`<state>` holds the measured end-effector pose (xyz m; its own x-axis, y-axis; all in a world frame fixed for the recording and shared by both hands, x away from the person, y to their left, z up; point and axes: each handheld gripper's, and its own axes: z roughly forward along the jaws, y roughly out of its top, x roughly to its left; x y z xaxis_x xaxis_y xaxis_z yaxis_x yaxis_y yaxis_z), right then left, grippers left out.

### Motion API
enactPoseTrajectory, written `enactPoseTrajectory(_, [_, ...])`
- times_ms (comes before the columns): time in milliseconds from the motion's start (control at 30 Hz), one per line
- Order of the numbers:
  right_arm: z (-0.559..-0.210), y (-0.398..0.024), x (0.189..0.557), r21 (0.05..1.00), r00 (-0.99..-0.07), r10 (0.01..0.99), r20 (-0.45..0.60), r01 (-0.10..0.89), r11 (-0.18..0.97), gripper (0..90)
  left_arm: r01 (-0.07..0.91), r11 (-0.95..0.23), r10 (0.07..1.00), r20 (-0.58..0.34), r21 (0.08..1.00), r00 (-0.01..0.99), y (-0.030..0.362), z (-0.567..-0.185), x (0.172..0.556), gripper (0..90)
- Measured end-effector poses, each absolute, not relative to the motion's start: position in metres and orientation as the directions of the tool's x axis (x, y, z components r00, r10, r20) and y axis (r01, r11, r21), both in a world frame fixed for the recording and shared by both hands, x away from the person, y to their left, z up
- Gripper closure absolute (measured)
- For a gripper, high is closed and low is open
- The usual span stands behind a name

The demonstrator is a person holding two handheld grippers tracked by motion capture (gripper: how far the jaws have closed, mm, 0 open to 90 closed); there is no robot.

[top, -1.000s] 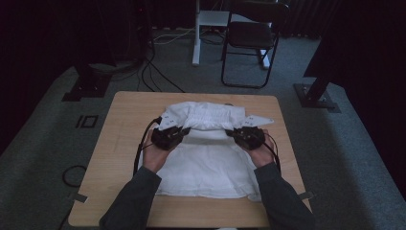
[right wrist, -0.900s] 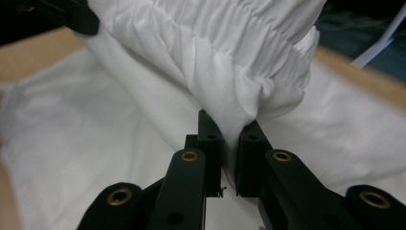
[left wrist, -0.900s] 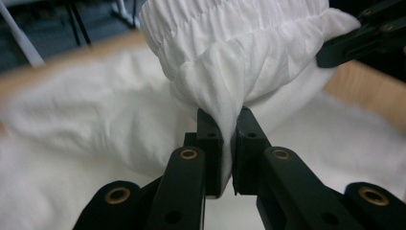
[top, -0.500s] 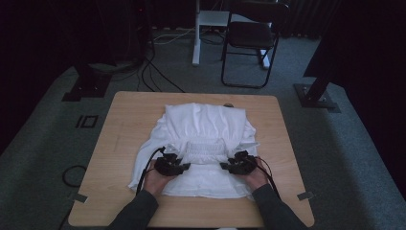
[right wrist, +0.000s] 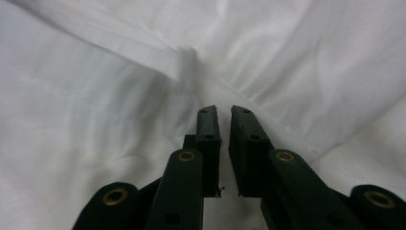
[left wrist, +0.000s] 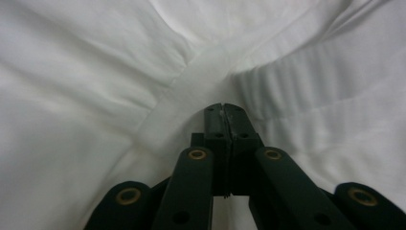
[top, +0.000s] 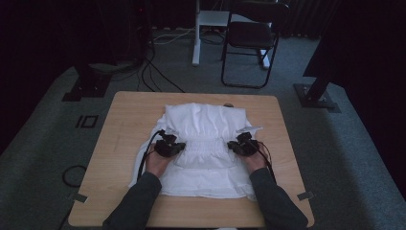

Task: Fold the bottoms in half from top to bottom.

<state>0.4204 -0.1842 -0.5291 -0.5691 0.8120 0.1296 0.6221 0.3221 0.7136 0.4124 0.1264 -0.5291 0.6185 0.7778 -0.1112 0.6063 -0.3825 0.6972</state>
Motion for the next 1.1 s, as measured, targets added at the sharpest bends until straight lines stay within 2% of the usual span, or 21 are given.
enactPoseTrajectory(100, [-0.541, -0.18, 0.428, 0.7, -0.591, 0.789, 0.171, 0.636, 0.325, 79.5, 0.602, -0.395, 0.769, -0.109, 0.694, 0.63, 0.121, -0.541, 0.413, 86.2])
enactPoseTrajectory(200, [-0.542, -0.184, 0.425, 0.716, -0.617, 0.75, 0.238, 0.633, 0.293, 77.1, 0.585, -0.374, 0.761, -0.122, 0.72, 0.637, 0.124, -0.537, 0.402, 82.2])
enactPoseTrajectory(467, [-0.532, -0.195, 0.384, 0.79, -0.747, 0.608, 0.268, 0.532, 0.305, 71.5, 0.489, -0.389, 0.655, -0.138, 0.781, 0.743, 0.13, -0.531, 0.354, 73.4])
enactPoseTrajectory(567, [-0.529, -0.2, 0.371, 0.812, -0.779, 0.56, 0.283, 0.505, 0.292, 69.9, 0.482, -0.387, 0.65, -0.138, 0.786, 0.747, 0.132, -0.534, 0.347, 70.7])
enactPoseTrajectory(700, [-0.521, -0.204, 0.369, 0.834, -0.765, 0.583, 0.273, 0.49, 0.252, 68.0, 0.499, -0.379, 0.65, -0.16, 0.779, 0.743, 0.13, -0.536, 0.352, 68.7])
enactPoseTrajectory(800, [-0.519, -0.199, 0.371, 0.833, -0.758, 0.586, 0.287, 0.5, 0.237, 66.6, 0.485, -0.454, 0.593, -0.152, 0.747, 0.791, 0.12, -0.541, 0.348, 67.1])
enactPoseTrajectory(900, [-0.524, -0.187, 0.365, 0.813, -0.788, 0.551, 0.274, 0.496, 0.305, 66.2, 0.478, -0.509, 0.582, -0.122, 0.715, 0.804, 0.115, -0.548, 0.344, 66.9])
enactPoseTrajectory(1000, [-0.539, -0.174, 0.355, 0.765, -0.803, 0.546, 0.238, 0.502, 0.405, 68.2, 0.496, -0.478, 0.592, -0.15, 0.725, 0.792, 0.119, -0.548, 0.345, 65.9])
enactPoseTrajectory(1100, [-0.554, -0.166, 0.35, 0.711, -0.805, 0.563, 0.187, 0.506, 0.488, 68.4, 0.484, -0.456, 0.615, -0.129, 0.746, 0.778, 0.122, -0.54, 0.348, 63.5])
